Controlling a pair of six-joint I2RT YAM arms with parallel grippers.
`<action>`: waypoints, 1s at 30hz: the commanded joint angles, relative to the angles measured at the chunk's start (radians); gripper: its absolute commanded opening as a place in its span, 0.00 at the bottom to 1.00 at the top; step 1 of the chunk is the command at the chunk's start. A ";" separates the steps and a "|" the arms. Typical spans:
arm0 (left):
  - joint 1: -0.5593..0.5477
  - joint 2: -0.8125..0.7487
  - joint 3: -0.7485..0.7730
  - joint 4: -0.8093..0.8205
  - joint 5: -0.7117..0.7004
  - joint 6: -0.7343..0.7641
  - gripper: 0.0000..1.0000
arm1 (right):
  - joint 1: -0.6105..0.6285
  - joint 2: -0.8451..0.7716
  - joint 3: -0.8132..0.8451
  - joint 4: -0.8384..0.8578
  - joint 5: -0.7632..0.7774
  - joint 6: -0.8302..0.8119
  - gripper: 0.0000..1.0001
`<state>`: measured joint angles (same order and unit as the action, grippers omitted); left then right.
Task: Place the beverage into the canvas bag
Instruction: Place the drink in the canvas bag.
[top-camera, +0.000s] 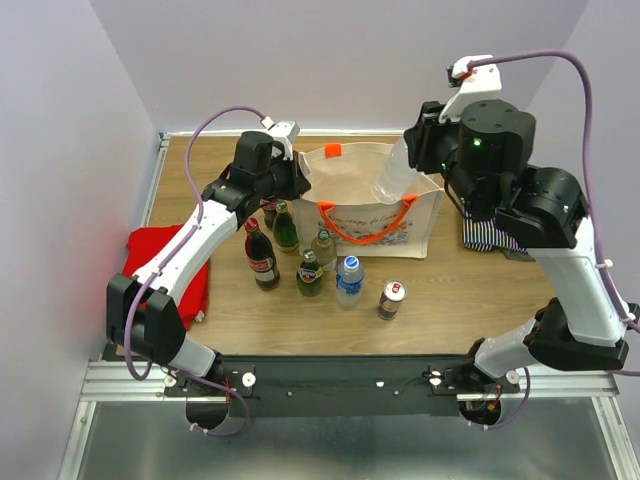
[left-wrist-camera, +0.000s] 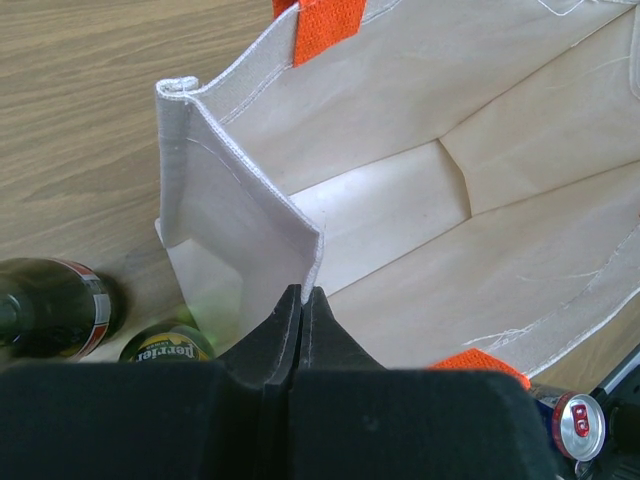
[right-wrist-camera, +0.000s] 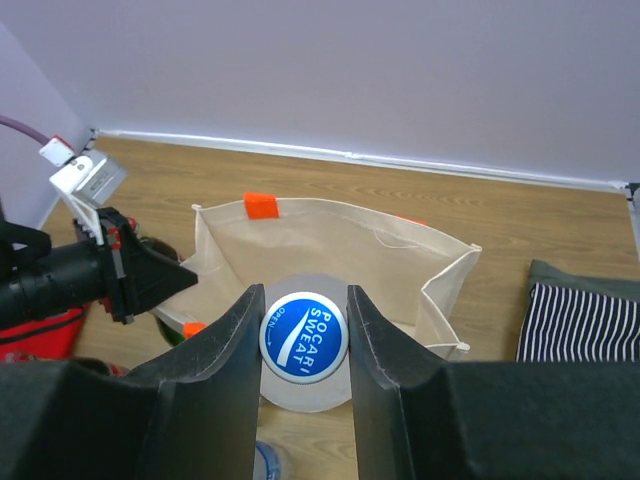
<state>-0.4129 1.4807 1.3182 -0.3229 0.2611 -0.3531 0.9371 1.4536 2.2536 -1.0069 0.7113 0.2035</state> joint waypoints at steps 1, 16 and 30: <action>0.000 -0.025 -0.010 -0.002 -0.039 0.002 0.00 | 0.008 0.002 -0.086 0.230 0.094 -0.036 0.01; -0.046 -0.085 -0.097 0.081 -0.068 0.034 0.00 | 0.008 -0.010 -0.324 0.516 0.211 -0.116 0.01; -0.066 -0.082 -0.103 0.064 -0.123 0.048 0.00 | 0.008 -0.019 -0.289 0.613 0.160 -0.142 0.01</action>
<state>-0.4690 1.4162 1.2350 -0.2626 0.1707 -0.3241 0.9371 1.4658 1.9053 -0.5652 0.8627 0.0841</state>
